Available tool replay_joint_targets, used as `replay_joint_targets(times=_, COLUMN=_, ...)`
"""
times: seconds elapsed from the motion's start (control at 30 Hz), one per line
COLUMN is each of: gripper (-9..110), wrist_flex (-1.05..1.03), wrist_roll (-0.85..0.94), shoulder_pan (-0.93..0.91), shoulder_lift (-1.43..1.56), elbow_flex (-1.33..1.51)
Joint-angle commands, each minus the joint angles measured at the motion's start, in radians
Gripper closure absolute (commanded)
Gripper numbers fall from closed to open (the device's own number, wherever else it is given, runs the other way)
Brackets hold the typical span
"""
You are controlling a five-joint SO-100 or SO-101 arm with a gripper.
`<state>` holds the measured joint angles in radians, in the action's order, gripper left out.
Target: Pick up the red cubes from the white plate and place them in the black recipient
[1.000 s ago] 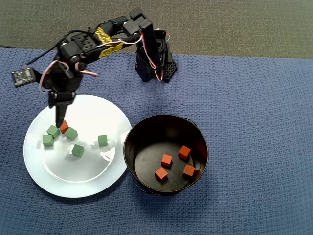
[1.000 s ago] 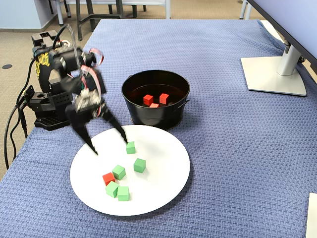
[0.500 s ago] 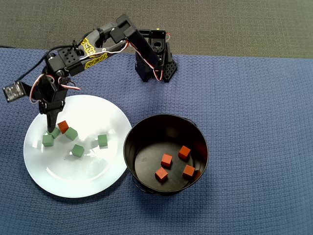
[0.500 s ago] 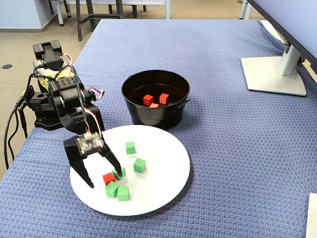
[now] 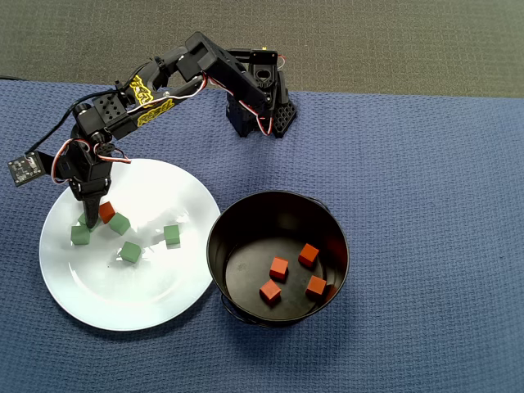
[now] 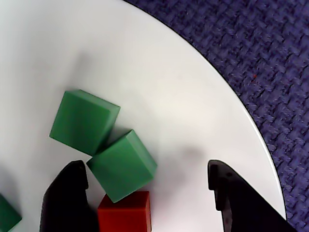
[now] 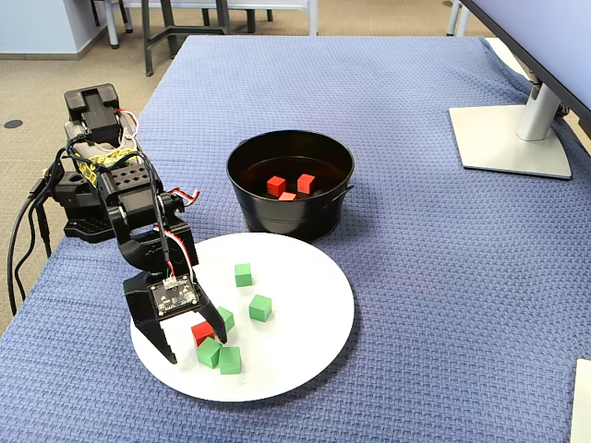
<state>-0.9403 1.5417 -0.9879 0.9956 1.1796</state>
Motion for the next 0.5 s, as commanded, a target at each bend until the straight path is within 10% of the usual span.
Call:
replay_joint_targets(times=0.0, gripper=77, wrist_flex=0.028, wrist_roll=-0.018, shoulder_pan=0.038, shoulder_lift=0.015, elbow_flex=-0.006)
replay_joint_targets(times=0.47, gripper=78, wrist_flex=-0.029, wrist_roll=-0.101, shoulder_pan=0.101, shoulder_lift=0.084, elbow_flex=0.072)
